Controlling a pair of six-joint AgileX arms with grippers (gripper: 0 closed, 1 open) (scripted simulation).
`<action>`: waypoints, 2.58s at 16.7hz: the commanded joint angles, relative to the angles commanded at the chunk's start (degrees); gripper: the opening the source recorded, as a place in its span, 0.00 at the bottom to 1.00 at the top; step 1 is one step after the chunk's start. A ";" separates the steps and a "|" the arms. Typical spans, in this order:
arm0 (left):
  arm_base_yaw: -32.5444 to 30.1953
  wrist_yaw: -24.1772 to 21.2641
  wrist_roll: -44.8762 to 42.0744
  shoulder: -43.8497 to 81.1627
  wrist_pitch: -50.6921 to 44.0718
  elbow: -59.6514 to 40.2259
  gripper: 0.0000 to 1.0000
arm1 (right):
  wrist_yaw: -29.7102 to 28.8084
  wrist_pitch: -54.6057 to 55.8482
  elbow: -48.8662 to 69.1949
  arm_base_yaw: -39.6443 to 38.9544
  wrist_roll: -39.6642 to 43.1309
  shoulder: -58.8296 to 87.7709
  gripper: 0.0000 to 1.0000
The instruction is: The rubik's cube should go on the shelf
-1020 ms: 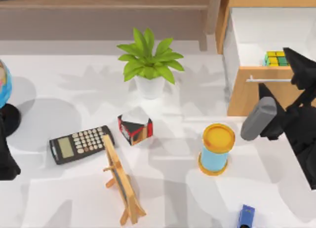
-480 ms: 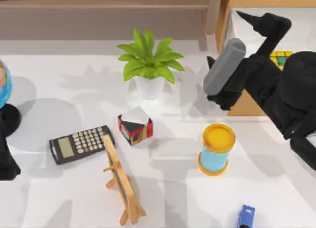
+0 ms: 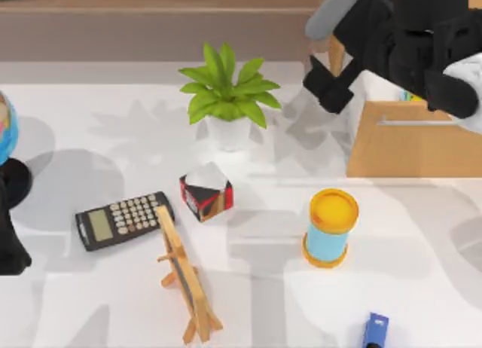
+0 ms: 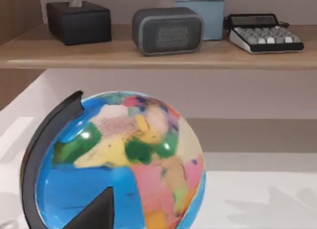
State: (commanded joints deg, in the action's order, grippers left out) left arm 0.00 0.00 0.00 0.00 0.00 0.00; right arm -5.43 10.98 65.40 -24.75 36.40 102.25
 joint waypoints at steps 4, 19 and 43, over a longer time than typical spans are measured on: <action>0.00 0.00 0.00 0.00 0.00 0.00 1.00 | 0.65 -23.26 15.71 4.20 -11.43 5.61 1.00; 0.00 0.00 0.00 0.00 0.00 0.00 1.00 | 3.40 -87.10 64.56 16.25 -42.61 32.39 1.00; 0.00 0.00 0.00 0.00 0.00 0.00 1.00 | 4.08 -81.11 60.24 17.01 -46.16 37.96 1.00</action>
State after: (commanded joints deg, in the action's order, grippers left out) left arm 0.00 0.00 0.00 0.00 0.00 0.00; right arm -1.36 -70.14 125.64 -7.74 -9.76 140.21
